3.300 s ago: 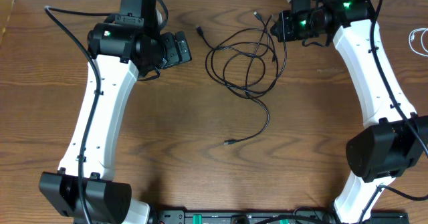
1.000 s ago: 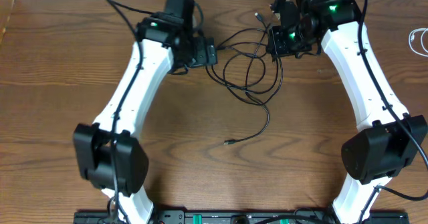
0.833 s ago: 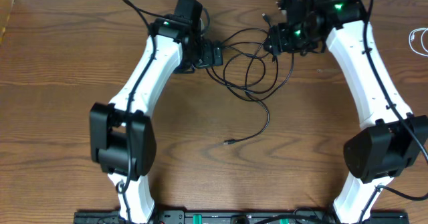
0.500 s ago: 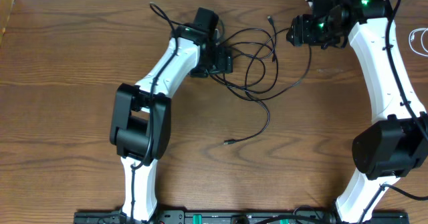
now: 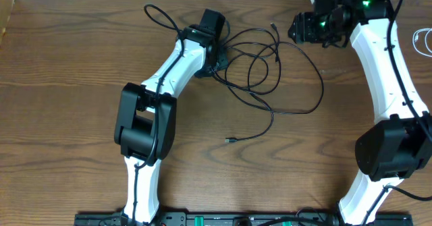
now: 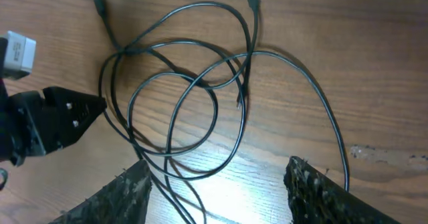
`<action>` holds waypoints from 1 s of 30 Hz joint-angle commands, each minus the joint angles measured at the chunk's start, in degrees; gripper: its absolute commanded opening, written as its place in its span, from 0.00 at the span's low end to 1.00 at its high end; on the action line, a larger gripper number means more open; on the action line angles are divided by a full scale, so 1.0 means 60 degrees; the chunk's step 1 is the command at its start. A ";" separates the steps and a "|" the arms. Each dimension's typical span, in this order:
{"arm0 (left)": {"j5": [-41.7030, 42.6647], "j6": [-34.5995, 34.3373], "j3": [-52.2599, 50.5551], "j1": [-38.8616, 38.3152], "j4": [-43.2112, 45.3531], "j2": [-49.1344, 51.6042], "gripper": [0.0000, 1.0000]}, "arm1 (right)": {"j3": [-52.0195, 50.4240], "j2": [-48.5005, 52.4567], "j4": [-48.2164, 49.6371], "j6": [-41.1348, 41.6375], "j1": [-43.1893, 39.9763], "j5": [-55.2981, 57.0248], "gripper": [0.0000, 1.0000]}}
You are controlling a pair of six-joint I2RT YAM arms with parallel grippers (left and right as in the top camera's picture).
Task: Untangle cables
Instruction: 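Lower the left gripper and grasp a black cable loop at center-top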
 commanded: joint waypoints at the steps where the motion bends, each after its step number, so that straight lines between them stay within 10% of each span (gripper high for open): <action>1: -0.0627 -0.0678 -0.0066 0.0018 0.0000 0.0546 0.50 | -0.0266 0.0087 0.0142 0.0007 0.0066 -0.0029 0.61; 30: -0.1362 -0.0772 -0.0186 0.0022 0.0444 0.0765 0.37 | -0.0765 0.0091 0.0801 -0.0138 0.0182 -0.0029 0.61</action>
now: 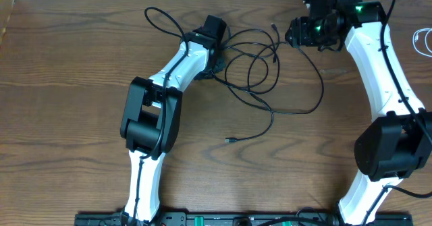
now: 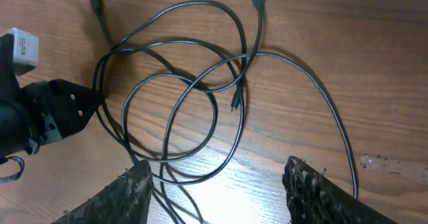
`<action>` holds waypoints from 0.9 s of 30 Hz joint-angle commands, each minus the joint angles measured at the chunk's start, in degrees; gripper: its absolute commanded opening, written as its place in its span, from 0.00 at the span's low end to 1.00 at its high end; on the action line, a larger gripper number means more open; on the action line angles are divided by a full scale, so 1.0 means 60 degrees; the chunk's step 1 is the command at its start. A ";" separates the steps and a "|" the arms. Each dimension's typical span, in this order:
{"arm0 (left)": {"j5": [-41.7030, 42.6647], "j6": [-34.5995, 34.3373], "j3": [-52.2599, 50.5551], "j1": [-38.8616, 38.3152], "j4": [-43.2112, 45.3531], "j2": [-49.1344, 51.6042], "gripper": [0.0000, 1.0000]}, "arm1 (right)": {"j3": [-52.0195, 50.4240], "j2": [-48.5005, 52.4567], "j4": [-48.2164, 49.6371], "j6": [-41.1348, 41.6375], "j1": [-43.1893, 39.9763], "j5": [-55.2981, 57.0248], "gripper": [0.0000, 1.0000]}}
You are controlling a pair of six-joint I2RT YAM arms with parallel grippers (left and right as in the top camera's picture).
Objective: Untangle cables
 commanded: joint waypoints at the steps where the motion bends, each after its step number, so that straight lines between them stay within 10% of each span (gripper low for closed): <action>1: -0.0200 -0.0076 -0.0182 0.0026 0.0098 0.0117 0.37 | -0.0098 0.0084 0.0076 -0.0127 0.0084 -0.0029 0.61; 9: -0.0066 -0.0284 -0.0182 0.0011 0.0058 0.0350 0.36 | -0.0095 0.0084 0.0102 -0.0127 0.0084 -0.0025 0.61; 12: 0.0098 -0.0433 -0.0182 -0.0087 -0.0055 0.0550 0.08 | -0.0098 0.0084 0.0106 -0.0127 0.0084 -0.0029 0.61; 27: 0.0860 0.0051 -0.0178 -0.0463 -0.0616 -0.2630 0.07 | -0.0098 0.0084 0.0062 -0.0135 0.0168 -0.0029 0.60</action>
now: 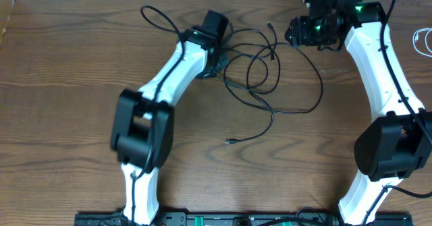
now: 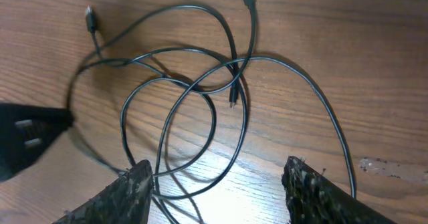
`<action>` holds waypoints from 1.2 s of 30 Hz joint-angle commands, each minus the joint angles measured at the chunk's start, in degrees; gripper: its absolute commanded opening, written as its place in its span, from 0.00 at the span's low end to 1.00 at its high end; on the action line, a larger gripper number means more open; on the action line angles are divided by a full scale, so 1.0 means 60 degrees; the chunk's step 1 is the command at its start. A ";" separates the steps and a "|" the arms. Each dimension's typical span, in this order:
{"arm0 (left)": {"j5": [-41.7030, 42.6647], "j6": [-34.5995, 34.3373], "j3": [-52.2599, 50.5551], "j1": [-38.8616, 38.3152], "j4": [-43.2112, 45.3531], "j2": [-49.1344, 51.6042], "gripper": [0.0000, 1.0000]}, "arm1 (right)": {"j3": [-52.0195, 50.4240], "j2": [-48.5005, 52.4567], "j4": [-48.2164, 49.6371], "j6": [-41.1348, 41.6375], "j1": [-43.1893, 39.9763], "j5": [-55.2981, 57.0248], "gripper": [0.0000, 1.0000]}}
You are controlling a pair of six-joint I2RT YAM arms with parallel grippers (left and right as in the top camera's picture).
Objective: Untangle cables
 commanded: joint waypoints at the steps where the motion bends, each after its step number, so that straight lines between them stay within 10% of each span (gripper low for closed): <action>1: 0.0368 0.0240 0.0055 -0.0251 0.0007 -0.1621 0.07 | -0.0098 0.0084 -0.0058 -0.0222 0.0168 -0.0040 0.59; 21: 0.1865 0.1468 0.0335 0.0036 0.0408 -0.4401 0.07 | -0.0885 0.0084 -0.0597 -0.1242 0.0765 -0.1246 0.65; 36: 0.1829 0.1676 0.0321 0.0055 0.0430 -0.5493 0.07 | -0.2361 0.0084 0.0062 -0.5581 0.1479 -0.3064 0.76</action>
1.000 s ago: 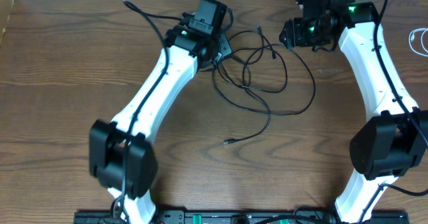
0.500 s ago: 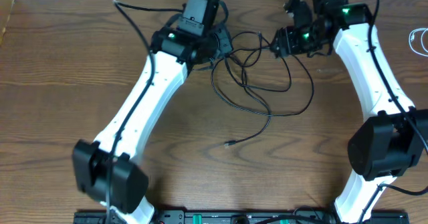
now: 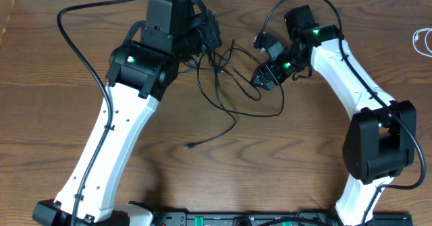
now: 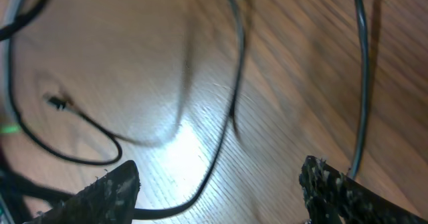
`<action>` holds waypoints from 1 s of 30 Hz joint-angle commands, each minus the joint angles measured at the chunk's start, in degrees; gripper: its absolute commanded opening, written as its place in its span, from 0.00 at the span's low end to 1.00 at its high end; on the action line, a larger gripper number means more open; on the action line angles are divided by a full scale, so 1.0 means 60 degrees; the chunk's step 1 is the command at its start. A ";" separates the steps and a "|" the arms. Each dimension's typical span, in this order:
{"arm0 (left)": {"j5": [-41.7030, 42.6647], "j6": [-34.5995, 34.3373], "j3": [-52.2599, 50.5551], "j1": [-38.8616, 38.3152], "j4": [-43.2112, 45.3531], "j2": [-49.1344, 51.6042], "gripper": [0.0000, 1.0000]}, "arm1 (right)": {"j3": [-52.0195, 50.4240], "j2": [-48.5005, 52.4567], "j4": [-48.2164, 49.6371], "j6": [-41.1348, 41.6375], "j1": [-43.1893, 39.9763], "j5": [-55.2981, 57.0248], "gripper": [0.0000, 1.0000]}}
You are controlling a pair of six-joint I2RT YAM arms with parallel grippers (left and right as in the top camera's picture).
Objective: Untangle cables
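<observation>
Thin black cables [image 3: 226,74] lie tangled at the table's back middle, with one loose plug end [image 3: 191,146] trailing toward the front. My left gripper [image 3: 206,34] is raised well above the table at the tangle's left side, and strands rise up to it; it looks shut on a black cable. On the tangle's right side, low over the wood, is my right gripper [image 3: 264,71]. In the right wrist view this gripper [image 4: 217,200] is open wide, and a black strand [image 4: 231,117] curves across the wood between its fingers [image 4: 107,190], close to the left one.
A white cable [image 3: 424,40] lies coiled at the right edge. Each arm's own black lead arcs out beside it, the left one a big loop [image 3: 67,30]. Bare wood table [image 3: 304,158] lies in front of the tangle.
My left arm has risen high with cable strands hanging from its gripper, and the tangle and loose end have shifted left. My right gripper has come down and left to the tangle, still open.
My left gripper was down at the tangle's left side through all three earlier moments, while my right gripper stayed open high at the back right, looking down on the loops. Now the left is lifted with strands and the right is low at the tangle.
</observation>
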 commanded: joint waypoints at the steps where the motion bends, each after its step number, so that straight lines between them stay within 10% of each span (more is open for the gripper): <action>1: 0.0015 0.0168 0.0189 0.0033 0.0033 -0.0018 0.07 | -0.0062 0.0004 0.0015 -0.0889 0.0047 -0.1045 0.76; 21: 0.0018 -0.0310 0.0189 0.0029 0.0288 -0.0018 0.07 | 0.0805 -0.0317 -0.0885 -0.2874 0.0561 -0.3410 0.78; 25: 0.0015 -0.0506 0.0189 0.0029 0.0372 -0.0018 0.08 | 0.0543 -0.0244 -0.0488 -0.2295 0.0805 -0.2583 0.48; 27: 0.0011 -0.0517 0.0189 0.0029 0.0390 -0.0018 0.08 | 0.0393 -0.0113 0.0295 -0.0769 0.0878 -0.1249 0.09; 30: -0.0109 -0.0514 0.0189 0.0033 0.0361 -0.0018 0.07 | 0.0590 -0.0313 0.1140 0.1938 0.0386 0.1118 0.01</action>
